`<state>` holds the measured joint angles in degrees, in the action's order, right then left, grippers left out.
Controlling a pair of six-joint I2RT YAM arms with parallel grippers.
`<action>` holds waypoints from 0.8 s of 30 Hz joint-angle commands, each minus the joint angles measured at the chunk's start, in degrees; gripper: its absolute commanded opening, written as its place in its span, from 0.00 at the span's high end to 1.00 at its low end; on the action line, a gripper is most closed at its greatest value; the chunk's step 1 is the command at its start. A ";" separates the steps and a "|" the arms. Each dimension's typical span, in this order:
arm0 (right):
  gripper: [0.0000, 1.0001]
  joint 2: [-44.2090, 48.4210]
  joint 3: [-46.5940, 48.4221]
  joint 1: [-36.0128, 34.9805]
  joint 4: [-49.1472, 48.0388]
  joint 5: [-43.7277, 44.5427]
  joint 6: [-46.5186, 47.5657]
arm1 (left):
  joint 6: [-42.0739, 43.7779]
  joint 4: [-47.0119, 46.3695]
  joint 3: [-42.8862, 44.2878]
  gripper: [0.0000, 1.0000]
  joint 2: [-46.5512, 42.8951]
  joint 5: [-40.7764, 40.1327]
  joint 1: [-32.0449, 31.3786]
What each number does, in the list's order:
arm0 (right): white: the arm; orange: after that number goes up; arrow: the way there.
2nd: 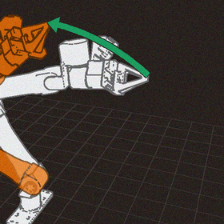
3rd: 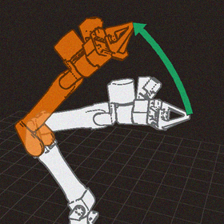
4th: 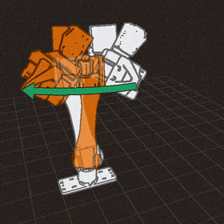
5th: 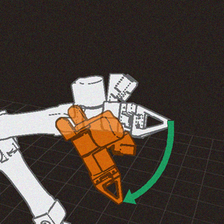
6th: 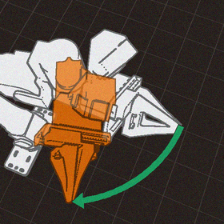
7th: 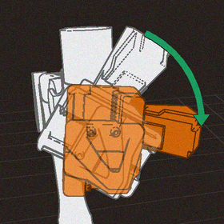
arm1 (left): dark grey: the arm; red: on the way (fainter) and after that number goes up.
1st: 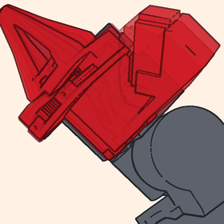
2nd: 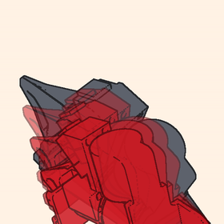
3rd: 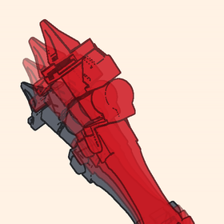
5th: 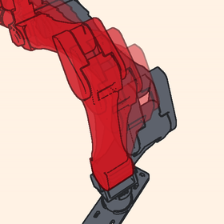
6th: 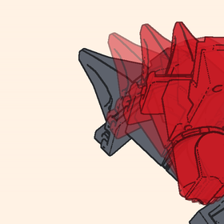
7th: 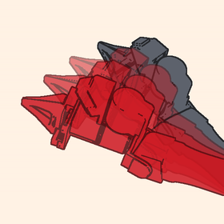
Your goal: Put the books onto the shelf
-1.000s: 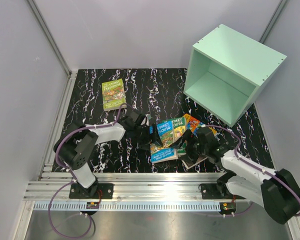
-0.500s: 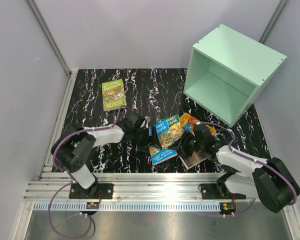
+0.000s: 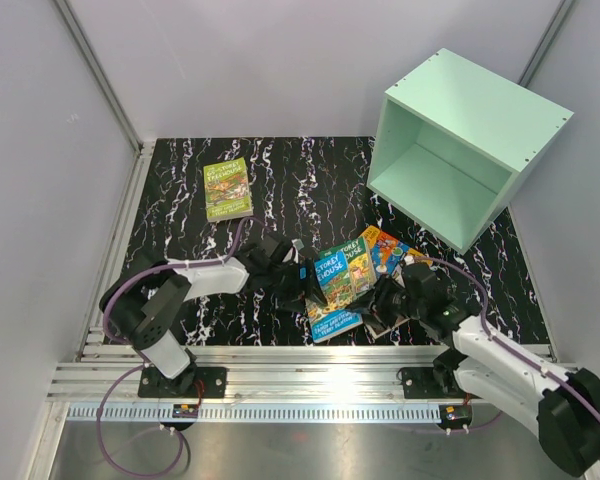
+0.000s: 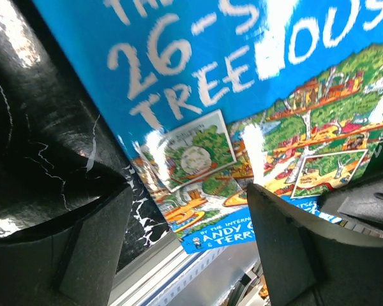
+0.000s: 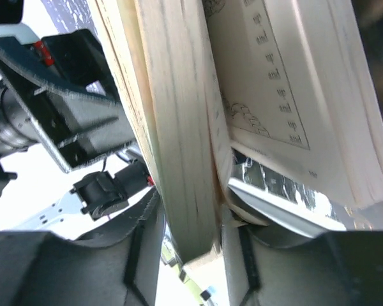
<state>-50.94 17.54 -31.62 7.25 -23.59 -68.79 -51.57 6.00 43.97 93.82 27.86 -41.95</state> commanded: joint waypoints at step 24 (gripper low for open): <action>0.69 0.16 -1.65 -11.35 -3.38 7.24 -8.73 | -0.64 1.20 2.17 0.24 0.14 -2.46 -5.51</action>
<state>-46.28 11.73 -39.97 7.97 -20.05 -77.38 -53.43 5.98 44.45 93.80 26.33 -45.98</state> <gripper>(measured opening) 0.343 0.764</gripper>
